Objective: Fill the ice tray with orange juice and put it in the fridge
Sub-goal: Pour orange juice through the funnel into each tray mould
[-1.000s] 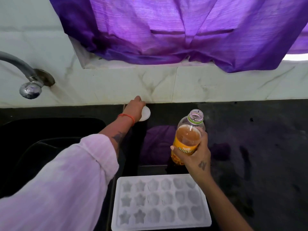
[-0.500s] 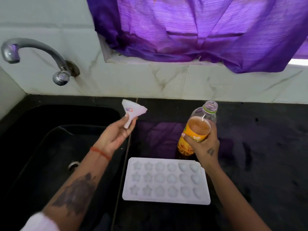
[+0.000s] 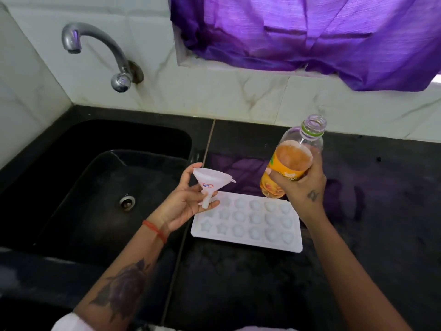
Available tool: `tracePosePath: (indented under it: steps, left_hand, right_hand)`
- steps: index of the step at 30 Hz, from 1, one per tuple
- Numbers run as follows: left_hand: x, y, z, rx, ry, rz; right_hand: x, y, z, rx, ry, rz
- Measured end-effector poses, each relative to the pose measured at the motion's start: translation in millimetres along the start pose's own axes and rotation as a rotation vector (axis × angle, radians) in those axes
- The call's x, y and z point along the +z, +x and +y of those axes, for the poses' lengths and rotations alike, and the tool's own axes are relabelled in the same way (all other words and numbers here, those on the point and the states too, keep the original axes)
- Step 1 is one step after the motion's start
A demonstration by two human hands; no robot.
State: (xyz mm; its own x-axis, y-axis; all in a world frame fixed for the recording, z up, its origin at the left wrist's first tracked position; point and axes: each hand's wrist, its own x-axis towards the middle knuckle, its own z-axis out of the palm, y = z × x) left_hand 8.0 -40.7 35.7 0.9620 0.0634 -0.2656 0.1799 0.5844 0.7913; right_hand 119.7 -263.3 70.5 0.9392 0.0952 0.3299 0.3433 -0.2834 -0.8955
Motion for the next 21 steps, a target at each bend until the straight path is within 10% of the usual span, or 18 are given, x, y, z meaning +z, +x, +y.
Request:
tracePosePath:
  steps: [21]
  left_hand:
    - [1, -11, -11, 0.224, 0.773, 0.327]
  right_hand:
    - [-17, -15, -23, -0.308, -0.308, -0.241]
